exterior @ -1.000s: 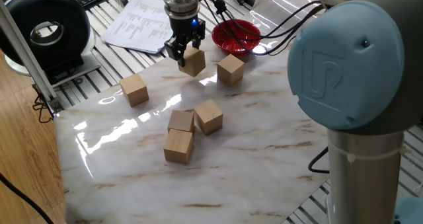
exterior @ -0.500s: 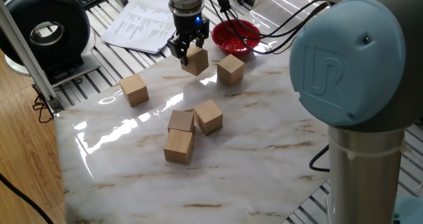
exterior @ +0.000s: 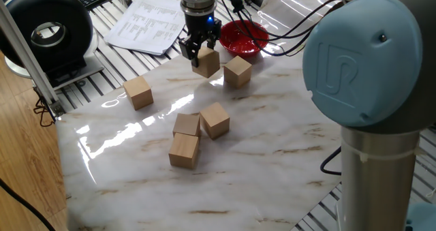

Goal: Stack the blocks into a pyramid shape

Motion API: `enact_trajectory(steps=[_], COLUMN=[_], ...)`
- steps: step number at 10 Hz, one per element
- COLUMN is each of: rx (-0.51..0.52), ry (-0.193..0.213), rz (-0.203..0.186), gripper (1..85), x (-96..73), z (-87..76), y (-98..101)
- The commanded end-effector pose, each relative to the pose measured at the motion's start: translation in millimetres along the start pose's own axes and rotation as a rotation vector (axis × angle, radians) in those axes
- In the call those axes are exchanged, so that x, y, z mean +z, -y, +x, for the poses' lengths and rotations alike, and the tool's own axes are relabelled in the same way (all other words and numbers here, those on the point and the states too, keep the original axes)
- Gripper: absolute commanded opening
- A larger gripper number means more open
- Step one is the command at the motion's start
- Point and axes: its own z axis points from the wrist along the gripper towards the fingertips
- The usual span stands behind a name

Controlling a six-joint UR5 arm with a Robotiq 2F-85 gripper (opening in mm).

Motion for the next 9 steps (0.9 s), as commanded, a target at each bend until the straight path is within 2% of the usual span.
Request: enact_trajectory(steps=[1,2,4,7,9], rx=[0.031,0.023,0.02,0.02,0.025], ry=[-0.019,-0.018,-0.02,-0.02,-0.02], rz=[-0.006,0.009,0.017,-0.014,-0.013], gripper=[44.7,44.7,43.0,43.0,43.0], x=[-4.1,-6.5,-8.9,-10.1,-10.1], z=[11.3,13.2,13.8,15.2,14.7], y=[1.3,6.0,12.5,4.6,4.7])
